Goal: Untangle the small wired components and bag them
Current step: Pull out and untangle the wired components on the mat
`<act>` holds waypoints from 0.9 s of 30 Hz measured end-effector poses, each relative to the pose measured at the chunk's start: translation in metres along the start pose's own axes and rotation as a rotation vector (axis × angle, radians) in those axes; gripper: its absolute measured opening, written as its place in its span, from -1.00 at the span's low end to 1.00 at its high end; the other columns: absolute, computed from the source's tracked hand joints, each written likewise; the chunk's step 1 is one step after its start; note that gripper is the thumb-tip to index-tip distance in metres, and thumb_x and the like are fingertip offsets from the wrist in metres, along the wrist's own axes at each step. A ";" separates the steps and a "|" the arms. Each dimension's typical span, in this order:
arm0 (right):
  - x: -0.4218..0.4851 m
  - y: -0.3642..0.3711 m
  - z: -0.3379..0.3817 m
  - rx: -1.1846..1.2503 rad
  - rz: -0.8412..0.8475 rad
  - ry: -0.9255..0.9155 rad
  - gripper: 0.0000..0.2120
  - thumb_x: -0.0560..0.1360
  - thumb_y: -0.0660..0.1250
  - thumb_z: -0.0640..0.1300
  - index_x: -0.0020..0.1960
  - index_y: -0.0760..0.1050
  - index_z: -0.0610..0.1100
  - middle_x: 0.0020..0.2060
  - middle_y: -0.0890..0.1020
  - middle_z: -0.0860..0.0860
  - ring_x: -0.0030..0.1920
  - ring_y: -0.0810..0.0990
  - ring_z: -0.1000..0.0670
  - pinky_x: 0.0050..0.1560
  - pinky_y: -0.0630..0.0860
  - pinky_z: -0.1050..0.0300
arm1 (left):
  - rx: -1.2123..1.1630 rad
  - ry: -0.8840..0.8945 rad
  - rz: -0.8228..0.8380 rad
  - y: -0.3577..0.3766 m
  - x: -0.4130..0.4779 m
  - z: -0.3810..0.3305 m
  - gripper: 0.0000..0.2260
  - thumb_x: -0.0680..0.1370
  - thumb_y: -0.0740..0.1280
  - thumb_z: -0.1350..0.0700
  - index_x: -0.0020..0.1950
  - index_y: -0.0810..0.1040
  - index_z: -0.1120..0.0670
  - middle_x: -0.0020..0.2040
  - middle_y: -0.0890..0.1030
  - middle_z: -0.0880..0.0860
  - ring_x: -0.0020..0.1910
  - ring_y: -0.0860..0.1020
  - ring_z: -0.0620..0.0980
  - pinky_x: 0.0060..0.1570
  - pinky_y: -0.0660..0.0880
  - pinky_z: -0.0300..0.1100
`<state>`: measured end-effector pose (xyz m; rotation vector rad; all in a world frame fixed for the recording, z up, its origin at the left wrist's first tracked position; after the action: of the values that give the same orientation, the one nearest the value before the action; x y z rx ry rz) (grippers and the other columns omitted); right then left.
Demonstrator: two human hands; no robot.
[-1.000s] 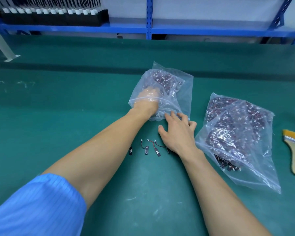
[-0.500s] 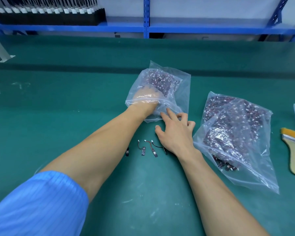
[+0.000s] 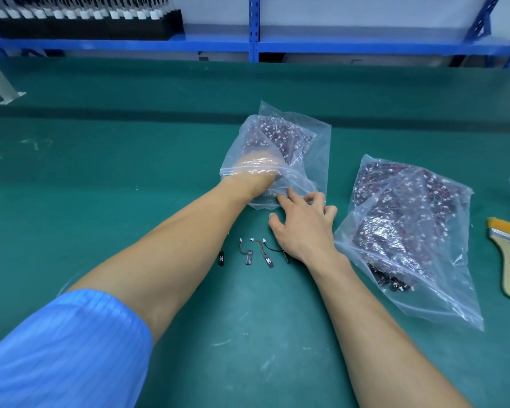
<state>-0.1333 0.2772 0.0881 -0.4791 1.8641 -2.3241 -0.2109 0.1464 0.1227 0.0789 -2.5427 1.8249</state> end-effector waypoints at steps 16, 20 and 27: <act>-0.001 0.000 0.001 -0.011 -0.003 0.005 -0.54 0.59 0.07 0.12 0.43 0.40 0.02 0.37 0.43 0.11 0.25 0.25 -0.10 0.06 0.15 -0.03 | 0.060 0.018 0.002 0.001 -0.017 -0.009 -0.79 0.66 0.15 0.22 0.10 0.59 0.15 0.09 0.62 0.09 -0.04 0.52 0.07 -0.06 0.42 -0.13; 0.000 0.000 0.002 -0.001 -0.005 0.002 -0.55 0.59 0.08 0.12 0.42 0.42 0.02 0.38 0.43 0.12 0.25 0.24 -0.10 0.07 0.15 -0.03 | 0.121 0.007 -0.085 0.000 -0.018 -0.010 -0.84 0.65 0.19 0.24 0.04 0.57 0.14 0.05 0.61 0.11 -0.04 0.57 0.10 -0.11 0.45 -0.11; -0.001 0.000 0.002 0.005 -0.003 0.005 -0.52 0.59 0.08 0.12 0.46 0.39 0.02 0.42 0.40 0.10 0.27 0.24 -0.11 0.11 0.18 -0.05 | -0.029 -0.144 -0.146 -0.011 -0.019 -0.009 -0.79 0.57 0.23 0.29 -0.17 0.59 0.10 -0.23 0.60 0.07 -0.25 0.54 0.10 -0.28 0.42 -0.12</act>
<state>-0.1320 0.2759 0.0882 -0.4769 1.8606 -2.3331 -0.1916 0.1517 0.1355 0.3983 -2.5768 1.7894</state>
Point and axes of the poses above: each hand's wrist, its own x-axis towards the middle knuckle, its own y-axis out of the palm, z = x × y, the point moved 3 cm from there along x, towards the middle knuckle
